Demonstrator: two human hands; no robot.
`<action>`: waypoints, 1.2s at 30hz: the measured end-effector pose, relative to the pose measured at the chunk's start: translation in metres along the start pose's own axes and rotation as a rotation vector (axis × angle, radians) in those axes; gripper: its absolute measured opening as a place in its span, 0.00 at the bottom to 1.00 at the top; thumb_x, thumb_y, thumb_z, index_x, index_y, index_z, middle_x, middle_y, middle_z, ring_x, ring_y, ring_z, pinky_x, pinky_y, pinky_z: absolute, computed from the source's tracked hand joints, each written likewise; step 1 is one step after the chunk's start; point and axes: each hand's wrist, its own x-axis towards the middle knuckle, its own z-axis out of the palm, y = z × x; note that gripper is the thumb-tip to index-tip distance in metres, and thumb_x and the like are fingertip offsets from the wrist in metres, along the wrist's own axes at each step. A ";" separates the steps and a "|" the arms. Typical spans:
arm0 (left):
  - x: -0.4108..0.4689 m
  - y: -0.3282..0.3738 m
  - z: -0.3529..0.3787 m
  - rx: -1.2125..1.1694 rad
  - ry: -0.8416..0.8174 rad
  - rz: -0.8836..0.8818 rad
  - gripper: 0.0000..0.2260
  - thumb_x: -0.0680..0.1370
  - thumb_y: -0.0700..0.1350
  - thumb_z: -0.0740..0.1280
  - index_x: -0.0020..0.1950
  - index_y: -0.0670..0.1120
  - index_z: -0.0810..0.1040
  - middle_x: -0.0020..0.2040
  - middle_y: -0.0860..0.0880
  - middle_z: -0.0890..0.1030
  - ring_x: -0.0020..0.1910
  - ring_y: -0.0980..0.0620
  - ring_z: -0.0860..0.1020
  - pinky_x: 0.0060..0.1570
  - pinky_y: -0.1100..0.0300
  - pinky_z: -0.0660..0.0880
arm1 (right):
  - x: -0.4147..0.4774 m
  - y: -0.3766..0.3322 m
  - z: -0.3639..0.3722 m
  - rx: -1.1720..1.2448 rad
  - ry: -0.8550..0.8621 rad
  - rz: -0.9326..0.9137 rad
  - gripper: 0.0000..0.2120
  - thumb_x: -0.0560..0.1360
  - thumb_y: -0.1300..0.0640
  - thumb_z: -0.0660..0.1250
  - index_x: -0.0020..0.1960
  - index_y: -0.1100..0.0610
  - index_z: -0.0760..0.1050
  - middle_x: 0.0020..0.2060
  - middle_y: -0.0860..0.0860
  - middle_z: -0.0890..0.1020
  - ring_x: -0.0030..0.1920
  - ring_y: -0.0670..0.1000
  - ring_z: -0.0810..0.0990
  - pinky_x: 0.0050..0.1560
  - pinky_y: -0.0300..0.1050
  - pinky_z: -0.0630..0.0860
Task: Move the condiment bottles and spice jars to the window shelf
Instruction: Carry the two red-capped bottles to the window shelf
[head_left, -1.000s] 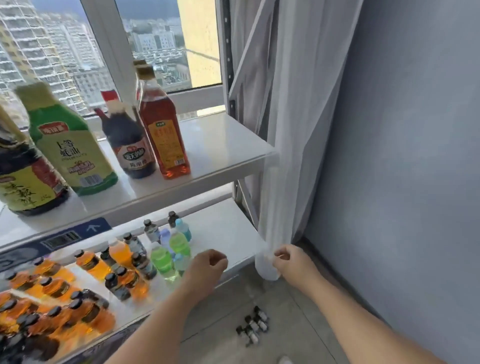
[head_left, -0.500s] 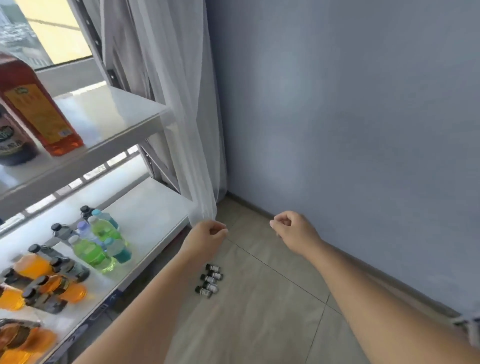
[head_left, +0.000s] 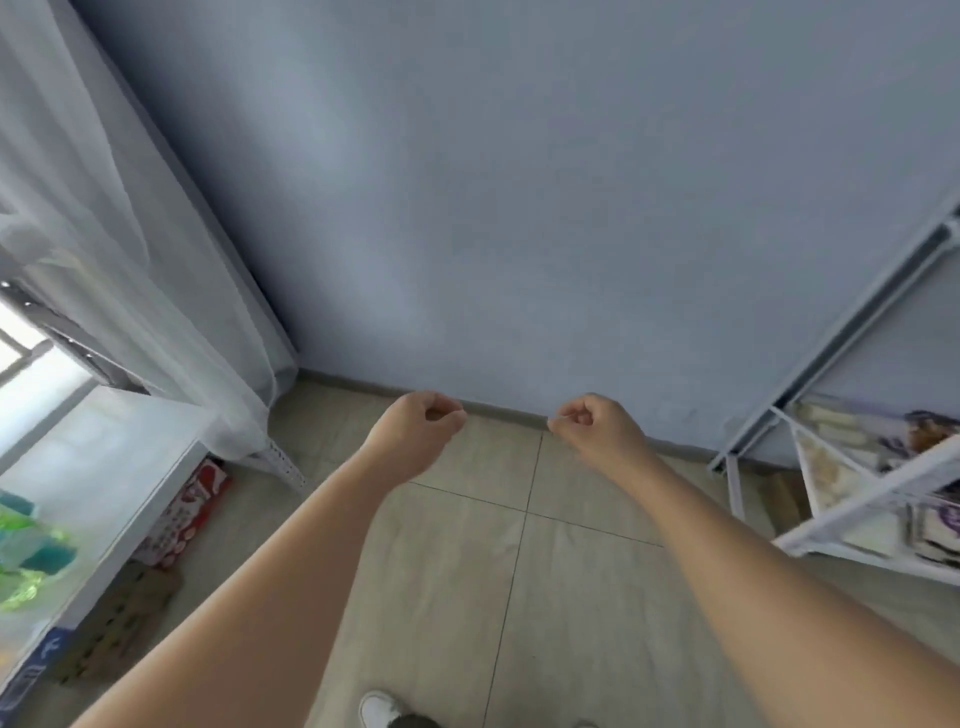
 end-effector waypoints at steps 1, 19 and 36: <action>-0.003 0.009 0.016 0.004 -0.020 0.007 0.07 0.80 0.51 0.69 0.56 0.52 0.82 0.46 0.53 0.85 0.39 0.55 0.80 0.36 0.61 0.73 | -0.006 0.013 -0.015 0.013 0.019 0.018 0.11 0.76 0.47 0.71 0.55 0.52 0.79 0.43 0.44 0.77 0.51 0.51 0.81 0.50 0.45 0.75; -0.026 0.100 0.164 0.038 -0.333 0.134 0.06 0.80 0.52 0.68 0.54 0.54 0.82 0.45 0.56 0.84 0.41 0.55 0.81 0.39 0.62 0.72 | -0.094 0.116 -0.139 0.016 0.217 0.218 0.12 0.78 0.51 0.70 0.61 0.51 0.77 0.50 0.43 0.80 0.50 0.45 0.79 0.50 0.44 0.76; -0.094 0.229 0.316 0.017 -0.348 0.246 0.07 0.81 0.51 0.67 0.57 0.51 0.82 0.45 0.55 0.84 0.36 0.58 0.77 0.36 0.64 0.70 | -0.163 0.228 -0.300 0.039 0.259 0.182 0.15 0.79 0.47 0.69 0.64 0.49 0.75 0.53 0.42 0.79 0.54 0.44 0.78 0.52 0.43 0.74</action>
